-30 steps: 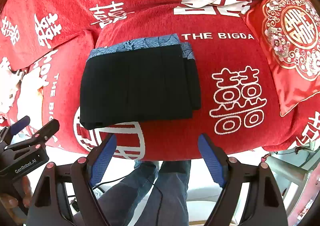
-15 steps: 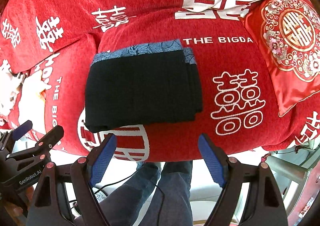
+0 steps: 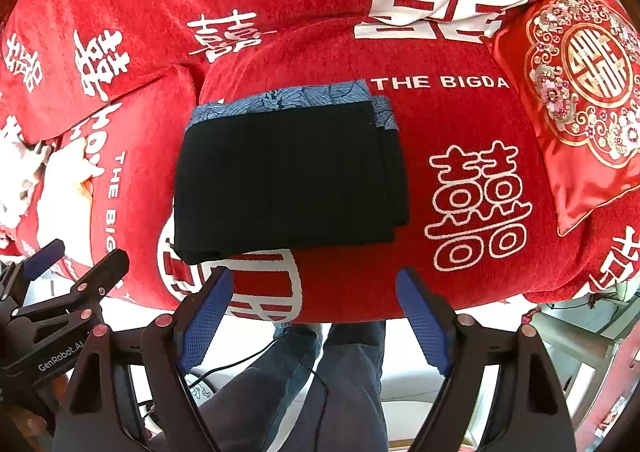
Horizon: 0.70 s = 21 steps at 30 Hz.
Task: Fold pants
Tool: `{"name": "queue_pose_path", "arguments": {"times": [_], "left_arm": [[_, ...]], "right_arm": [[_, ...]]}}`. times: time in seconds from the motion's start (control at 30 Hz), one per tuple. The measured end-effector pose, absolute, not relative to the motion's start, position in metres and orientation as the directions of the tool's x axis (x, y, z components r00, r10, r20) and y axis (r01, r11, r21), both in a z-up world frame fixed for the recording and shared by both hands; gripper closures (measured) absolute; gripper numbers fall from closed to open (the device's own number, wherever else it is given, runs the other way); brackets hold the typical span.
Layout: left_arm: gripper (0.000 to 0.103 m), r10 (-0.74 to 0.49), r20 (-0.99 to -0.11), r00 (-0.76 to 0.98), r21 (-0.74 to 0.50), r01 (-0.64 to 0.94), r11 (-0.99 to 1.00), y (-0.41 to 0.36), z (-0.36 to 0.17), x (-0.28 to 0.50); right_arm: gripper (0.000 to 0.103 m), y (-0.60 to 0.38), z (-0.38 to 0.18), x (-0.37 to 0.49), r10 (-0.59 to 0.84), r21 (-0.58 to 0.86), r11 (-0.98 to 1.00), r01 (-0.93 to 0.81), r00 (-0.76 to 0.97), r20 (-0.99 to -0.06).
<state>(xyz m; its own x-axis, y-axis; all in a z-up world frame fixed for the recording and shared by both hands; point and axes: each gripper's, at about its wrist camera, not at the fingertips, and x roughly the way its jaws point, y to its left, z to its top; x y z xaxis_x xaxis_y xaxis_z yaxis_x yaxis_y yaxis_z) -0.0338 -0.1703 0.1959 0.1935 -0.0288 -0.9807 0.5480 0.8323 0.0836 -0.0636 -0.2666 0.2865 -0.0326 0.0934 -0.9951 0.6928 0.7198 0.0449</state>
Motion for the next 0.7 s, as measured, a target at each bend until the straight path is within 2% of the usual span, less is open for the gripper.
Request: {"name": "queue_pose_path", "arguments": {"times": [0.7], "left_arm": [[0.0,-0.034,-0.98,0.196,0.082,0.555,0.828,-0.1742,0.1997,-0.0375]], "right_arm": [[0.017,-0.2669,0.2883,-0.0637,0.091,0.044,0.716,0.696,-0.031,-0.995]]}}
